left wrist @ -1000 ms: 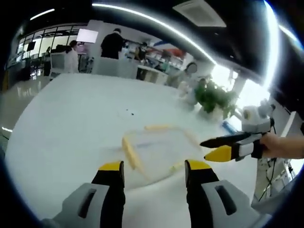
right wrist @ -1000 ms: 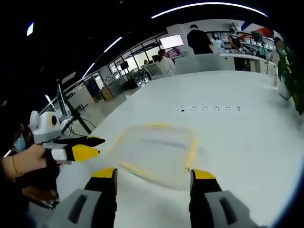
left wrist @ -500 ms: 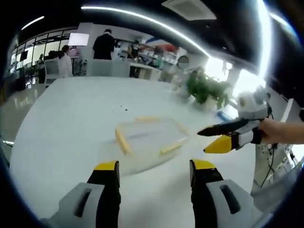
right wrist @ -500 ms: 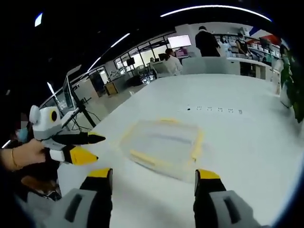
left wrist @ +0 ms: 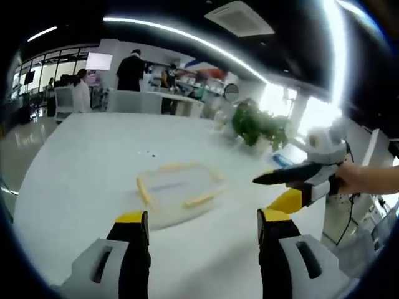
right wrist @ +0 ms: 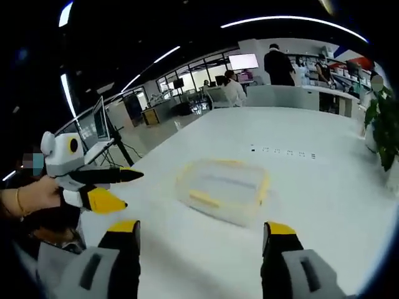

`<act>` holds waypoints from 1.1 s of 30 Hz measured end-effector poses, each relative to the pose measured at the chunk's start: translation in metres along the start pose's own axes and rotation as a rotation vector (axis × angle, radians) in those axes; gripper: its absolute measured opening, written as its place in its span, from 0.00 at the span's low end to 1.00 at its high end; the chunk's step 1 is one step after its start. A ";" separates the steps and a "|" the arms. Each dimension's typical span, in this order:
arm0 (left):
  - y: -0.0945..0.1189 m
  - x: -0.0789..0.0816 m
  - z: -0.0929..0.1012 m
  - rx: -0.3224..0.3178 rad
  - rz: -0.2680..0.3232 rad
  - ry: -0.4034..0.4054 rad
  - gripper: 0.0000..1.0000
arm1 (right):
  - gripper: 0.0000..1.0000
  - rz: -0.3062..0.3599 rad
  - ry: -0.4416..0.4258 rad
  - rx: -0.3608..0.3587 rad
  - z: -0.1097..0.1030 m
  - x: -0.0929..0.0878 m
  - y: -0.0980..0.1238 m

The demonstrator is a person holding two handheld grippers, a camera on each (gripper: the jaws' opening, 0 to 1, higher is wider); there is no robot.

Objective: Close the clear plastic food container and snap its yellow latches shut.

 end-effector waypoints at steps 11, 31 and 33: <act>0.022 -0.015 0.015 0.006 -0.052 -0.068 0.75 | 0.86 -0.007 0.014 -0.011 -0.002 -0.011 0.027; 0.058 -0.023 0.034 0.031 -0.028 -0.120 0.87 | 0.91 0.026 0.013 -0.025 -0.011 -0.027 0.067; 0.061 -0.025 0.036 0.034 -0.040 -0.125 0.91 | 0.91 0.028 0.008 -0.026 -0.012 -0.030 0.073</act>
Point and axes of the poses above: the point that each gripper's makers call its tool centre point, and the gripper's own axes: y roughly backward along the fingers, z roughly to its right, x roughly out of its top, the point moved 7 cm from there along y, roughly backward along the fingers, and after that the axes turned 14 degrees about -x, right-handed, at the moved point
